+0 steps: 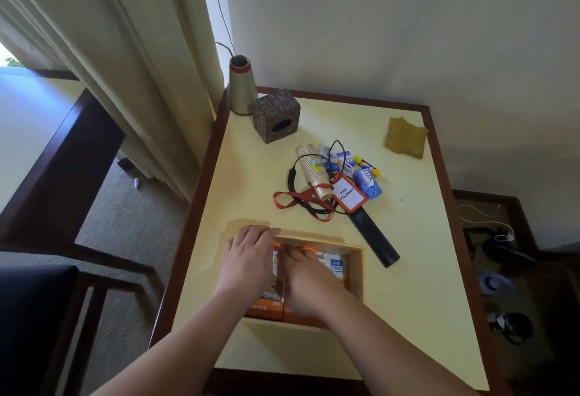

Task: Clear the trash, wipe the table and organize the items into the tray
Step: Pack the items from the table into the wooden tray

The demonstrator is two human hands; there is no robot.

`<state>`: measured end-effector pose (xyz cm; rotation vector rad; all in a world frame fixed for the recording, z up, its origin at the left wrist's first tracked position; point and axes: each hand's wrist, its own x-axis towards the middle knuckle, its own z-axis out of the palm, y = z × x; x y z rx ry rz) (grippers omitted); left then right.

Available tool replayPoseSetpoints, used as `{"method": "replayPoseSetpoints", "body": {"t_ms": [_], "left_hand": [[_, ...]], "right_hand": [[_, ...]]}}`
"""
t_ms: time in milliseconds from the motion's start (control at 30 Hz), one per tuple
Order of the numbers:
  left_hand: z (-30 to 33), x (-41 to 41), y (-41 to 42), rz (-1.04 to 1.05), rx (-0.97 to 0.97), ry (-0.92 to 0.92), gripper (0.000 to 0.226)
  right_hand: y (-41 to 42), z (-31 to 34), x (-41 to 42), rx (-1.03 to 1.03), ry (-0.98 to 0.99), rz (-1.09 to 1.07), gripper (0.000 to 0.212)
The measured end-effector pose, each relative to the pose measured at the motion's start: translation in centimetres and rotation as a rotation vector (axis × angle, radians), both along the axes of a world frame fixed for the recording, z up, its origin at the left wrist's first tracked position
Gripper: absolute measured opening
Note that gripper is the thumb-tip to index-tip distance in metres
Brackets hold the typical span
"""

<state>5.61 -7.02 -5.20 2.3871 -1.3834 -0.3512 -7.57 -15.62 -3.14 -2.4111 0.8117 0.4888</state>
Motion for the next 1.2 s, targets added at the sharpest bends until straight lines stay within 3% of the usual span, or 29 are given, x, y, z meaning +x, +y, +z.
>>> {"method": "replayPoseSetpoints", "body": {"t_ms": [133, 267, 367, 533, 700, 833, 900, 1200], "left_hand": [[-0.1, 0.0, 0.0, 0.005, -0.008, 0.015, 0.039], [0.0, 0.0, 0.2, -0.012, -0.045, 0.022, 0.039], [0.8, -0.3, 0.2, -0.003, -0.032, 0.036, 0.038], [1.4, -0.4, 0.3, 0.004, 0.002, 0.073, 0.05], [1.3, -0.5, 0.2, 0.017, 0.023, 0.08, 0.049], [1.2, -0.3, 0.2, 0.023, 0.031, 0.08, 0.042], [1.3, -0.3, 0.2, 0.022, 0.038, 0.09, 0.045], [1.4, -0.2, 0.3, 0.013, 0.028, 0.096, 0.049]], "right_hand": [[-0.3, 0.6, -1.4, 0.11, -0.072, -0.035, 0.073], [-1.1, 3.4, -3.0, 0.172, -0.295, -0.165, 0.045], [-3.2, 5.6, -5.0, 0.098, -0.389, -0.277, 0.027], [-9.0, 4.4, -9.2, -0.108, -0.617, -0.617, 0.018], [-12.5, 0.5, -12.7, -0.165, -0.429, -0.708, 0.021], [-13.6, -1.9, -13.9, -0.179, -0.151, -0.642, 0.055], [-13.7, -2.8, -13.9, -0.154, -0.063, -0.628, 0.061], [-13.8, -3.8, -13.4, -0.25, 0.12, -0.469, 0.048]]}}
